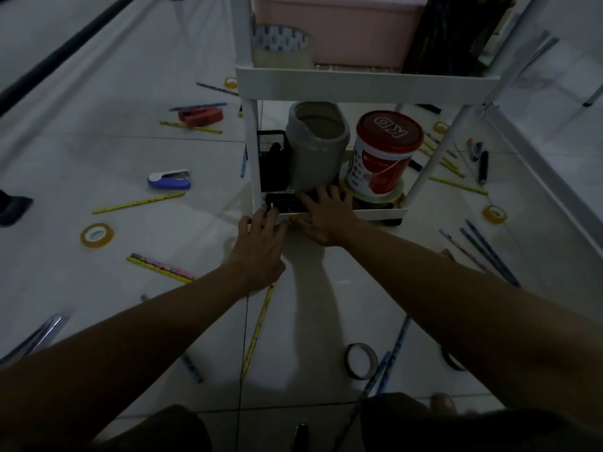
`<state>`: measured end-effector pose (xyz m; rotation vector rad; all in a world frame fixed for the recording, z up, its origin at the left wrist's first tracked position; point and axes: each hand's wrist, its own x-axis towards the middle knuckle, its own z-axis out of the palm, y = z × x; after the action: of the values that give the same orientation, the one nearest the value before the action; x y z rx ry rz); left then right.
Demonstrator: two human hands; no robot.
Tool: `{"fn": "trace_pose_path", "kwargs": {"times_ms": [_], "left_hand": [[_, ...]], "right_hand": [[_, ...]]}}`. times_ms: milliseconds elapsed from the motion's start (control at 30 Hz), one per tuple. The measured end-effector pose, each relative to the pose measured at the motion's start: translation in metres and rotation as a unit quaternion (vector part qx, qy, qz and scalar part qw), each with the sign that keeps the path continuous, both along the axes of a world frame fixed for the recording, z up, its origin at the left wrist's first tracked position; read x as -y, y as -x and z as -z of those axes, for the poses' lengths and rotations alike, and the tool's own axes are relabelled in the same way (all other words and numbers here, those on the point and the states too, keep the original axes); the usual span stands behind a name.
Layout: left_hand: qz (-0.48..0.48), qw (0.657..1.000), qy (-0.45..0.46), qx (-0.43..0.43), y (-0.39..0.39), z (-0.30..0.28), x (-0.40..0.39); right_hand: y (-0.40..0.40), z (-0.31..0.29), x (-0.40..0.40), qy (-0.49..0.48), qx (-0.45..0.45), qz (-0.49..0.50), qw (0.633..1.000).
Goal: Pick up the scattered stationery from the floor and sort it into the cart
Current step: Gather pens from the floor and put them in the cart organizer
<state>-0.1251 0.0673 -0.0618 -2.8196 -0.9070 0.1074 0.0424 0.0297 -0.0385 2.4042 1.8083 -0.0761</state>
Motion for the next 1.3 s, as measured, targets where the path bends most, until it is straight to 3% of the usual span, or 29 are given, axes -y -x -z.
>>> {"fn": "trace_pose_path", "kwargs": {"times_ms": [200,367,667,833,1033,1200,1300], "left_hand": [[0.012,0.999,0.001,0.05,0.004,0.005,-0.006],[0.126,0.986,-0.026,0.109,-0.01,-0.01,-0.013],[0.302,0.945,-0.097,-0.081,-0.082,-0.061,-0.003],[0.368,0.913,-0.05,-0.168,-0.128,-0.084,0.017],[0.423,0.879,-0.052,-0.216,-0.19,-0.109,0.054],[0.439,0.864,-0.092,-0.229,-0.24,-0.107,0.082],[0.411,0.877,-0.082,-0.234,-0.265,-0.09,0.094]], "right_hand": [[0.001,0.004,0.007,-0.078,0.021,-0.006,0.997],[-0.006,-0.001,0.022,-0.119,0.003,0.006,0.993],[-0.044,-0.025,0.073,-0.145,-0.021,0.019,0.989],[-0.07,-0.045,0.112,-0.049,-0.039,0.084,0.995],[-0.111,-0.055,0.159,0.074,-0.049,0.133,0.987],[-0.15,-0.047,0.19,0.043,-0.052,0.174,0.982],[-0.175,-0.032,0.203,0.02,-0.058,0.208,0.976]]}}
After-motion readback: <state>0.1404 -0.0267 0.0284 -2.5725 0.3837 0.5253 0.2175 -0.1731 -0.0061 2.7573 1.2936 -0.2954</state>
